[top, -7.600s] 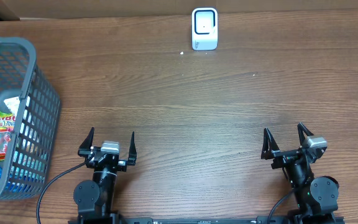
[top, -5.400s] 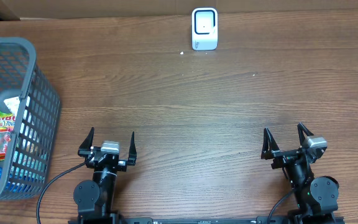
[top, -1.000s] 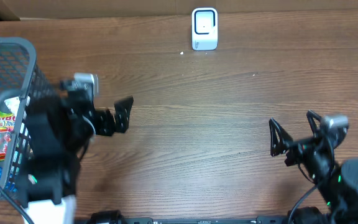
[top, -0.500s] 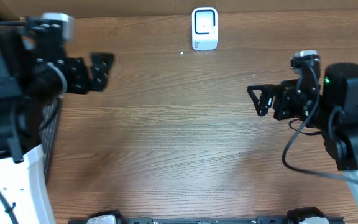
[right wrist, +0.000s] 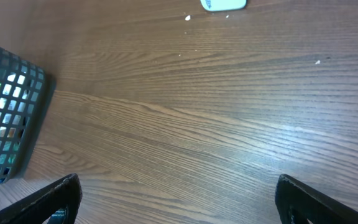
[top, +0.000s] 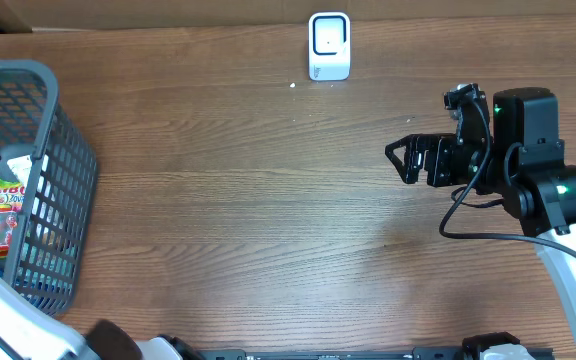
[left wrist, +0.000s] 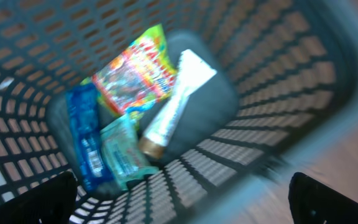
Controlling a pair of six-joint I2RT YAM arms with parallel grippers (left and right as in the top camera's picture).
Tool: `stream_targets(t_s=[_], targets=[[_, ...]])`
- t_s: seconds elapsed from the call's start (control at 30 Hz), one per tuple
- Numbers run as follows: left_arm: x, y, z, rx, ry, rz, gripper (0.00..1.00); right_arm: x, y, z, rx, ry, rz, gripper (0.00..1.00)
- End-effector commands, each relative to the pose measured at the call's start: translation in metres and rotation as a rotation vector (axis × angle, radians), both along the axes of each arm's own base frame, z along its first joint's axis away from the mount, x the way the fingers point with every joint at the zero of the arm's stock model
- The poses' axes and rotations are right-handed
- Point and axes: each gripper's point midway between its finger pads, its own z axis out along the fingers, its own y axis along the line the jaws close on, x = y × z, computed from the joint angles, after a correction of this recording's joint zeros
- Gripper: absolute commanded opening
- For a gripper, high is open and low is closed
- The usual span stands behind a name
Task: Scan the item barcode
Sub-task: 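Reach the left gripper into the basket and grasp the white lotion tube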
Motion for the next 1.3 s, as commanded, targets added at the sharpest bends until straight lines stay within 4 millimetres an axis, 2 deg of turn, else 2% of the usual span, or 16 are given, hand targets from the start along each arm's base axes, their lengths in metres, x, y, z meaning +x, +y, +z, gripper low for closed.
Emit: stream_targets(t_s=[0.0,0.1,0.13,0.2,0.23,0.4,0.53,0.6,0.77,0.9,1.03,1.1,1.13,1.27], targets=[[0.011,0.025,-0.033,-0.048,0.080,-0.025,0.97,0.003,0.003,0.004,0.004,-0.007,0.014,1.00],[0.025,0.039,-0.067,-0.104,0.146,-0.046,0.94,0.005,0.003,0.000,0.002,0.008,0.014,1.00],[0.027,0.042,-0.072,-0.115,0.155,-0.046,0.93,0.005,0.004,0.000,0.002,0.009,0.015,1.00],[0.036,0.051,-0.098,-0.158,0.193,-0.048,0.91,0.006,0.004,-0.003,0.000,0.017,0.014,1.00],[0.037,0.053,-0.104,-0.167,0.201,-0.047,0.90,0.006,0.004,-0.003,0.000,0.017,0.015,1.00],[0.046,0.062,-0.157,-0.270,0.291,-0.046,0.81,0.008,0.003,-0.007,-0.004,0.027,0.013,1.00],[0.053,0.071,-0.195,-0.297,0.324,-0.045,0.79,0.008,0.003,-0.011,-0.007,0.044,0.013,1.00],[0.055,0.073,-0.208,-0.296,0.322,-0.046,0.77,0.008,0.003,-0.013,-0.008,0.050,0.013,1.00],[0.057,0.070,-0.252,-0.290,0.342,-0.064,0.76,0.006,0.003,-0.018,-0.012,0.078,0.013,1.00],[0.056,0.051,-0.295,-0.297,0.375,-0.088,0.72,0.003,0.003,-0.020,-0.014,0.093,0.013,1.00],[0.046,0.045,-0.316,-0.304,0.401,-0.036,0.67,0.002,0.002,-0.021,-0.016,0.101,0.013,1.00],[0.041,0.046,-0.320,-0.303,0.415,-0.016,0.52,0.002,0.002,-0.021,-0.016,0.102,0.013,1.00],[0.040,0.046,-0.320,-0.302,0.418,-0.015,0.36,0.002,0.002,-0.021,-0.016,0.101,0.013,1.00],[0.041,0.049,-0.314,-0.295,0.416,-0.002,0.21,0.002,0.002,-0.021,-0.016,0.098,0.012,1.00]])
